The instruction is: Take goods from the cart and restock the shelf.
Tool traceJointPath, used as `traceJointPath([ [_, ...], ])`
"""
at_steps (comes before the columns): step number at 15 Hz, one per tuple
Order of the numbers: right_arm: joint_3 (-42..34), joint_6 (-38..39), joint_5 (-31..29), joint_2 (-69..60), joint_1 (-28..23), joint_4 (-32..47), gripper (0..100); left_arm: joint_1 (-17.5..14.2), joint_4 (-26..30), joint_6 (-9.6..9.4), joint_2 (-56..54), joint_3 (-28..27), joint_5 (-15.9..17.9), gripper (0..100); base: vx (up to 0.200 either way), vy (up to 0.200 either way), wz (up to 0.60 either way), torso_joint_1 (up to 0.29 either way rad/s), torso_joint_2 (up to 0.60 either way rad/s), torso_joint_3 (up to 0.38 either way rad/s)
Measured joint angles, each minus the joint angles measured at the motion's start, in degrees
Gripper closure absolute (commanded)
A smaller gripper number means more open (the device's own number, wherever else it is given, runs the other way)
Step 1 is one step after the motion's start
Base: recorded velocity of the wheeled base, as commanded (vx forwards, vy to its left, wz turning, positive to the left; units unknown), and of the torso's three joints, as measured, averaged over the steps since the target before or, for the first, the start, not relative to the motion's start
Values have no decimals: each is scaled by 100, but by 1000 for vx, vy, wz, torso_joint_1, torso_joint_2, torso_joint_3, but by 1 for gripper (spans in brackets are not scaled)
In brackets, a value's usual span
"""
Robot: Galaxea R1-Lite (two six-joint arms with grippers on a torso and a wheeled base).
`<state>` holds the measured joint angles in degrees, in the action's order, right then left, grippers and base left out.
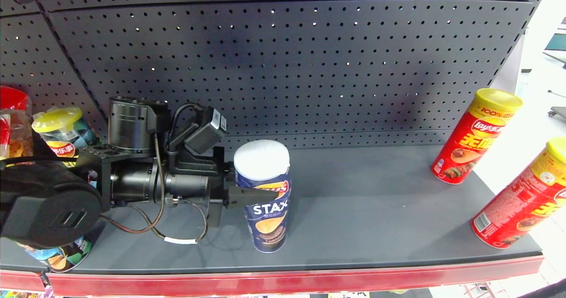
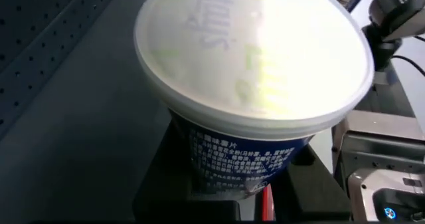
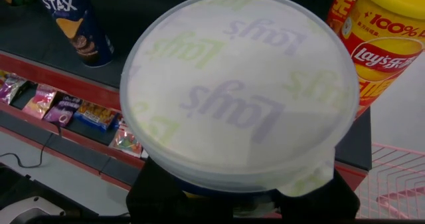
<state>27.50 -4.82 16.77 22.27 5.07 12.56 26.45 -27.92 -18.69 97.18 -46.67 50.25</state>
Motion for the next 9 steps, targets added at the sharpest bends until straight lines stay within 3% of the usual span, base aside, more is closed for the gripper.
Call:
traceJointPath([
  [9, -11, 2, -9, 16, 0, 11, 100, -7, -35, -115, -124, 339, 490, 100, 0, 0, 0, 0, 0, 0],
])
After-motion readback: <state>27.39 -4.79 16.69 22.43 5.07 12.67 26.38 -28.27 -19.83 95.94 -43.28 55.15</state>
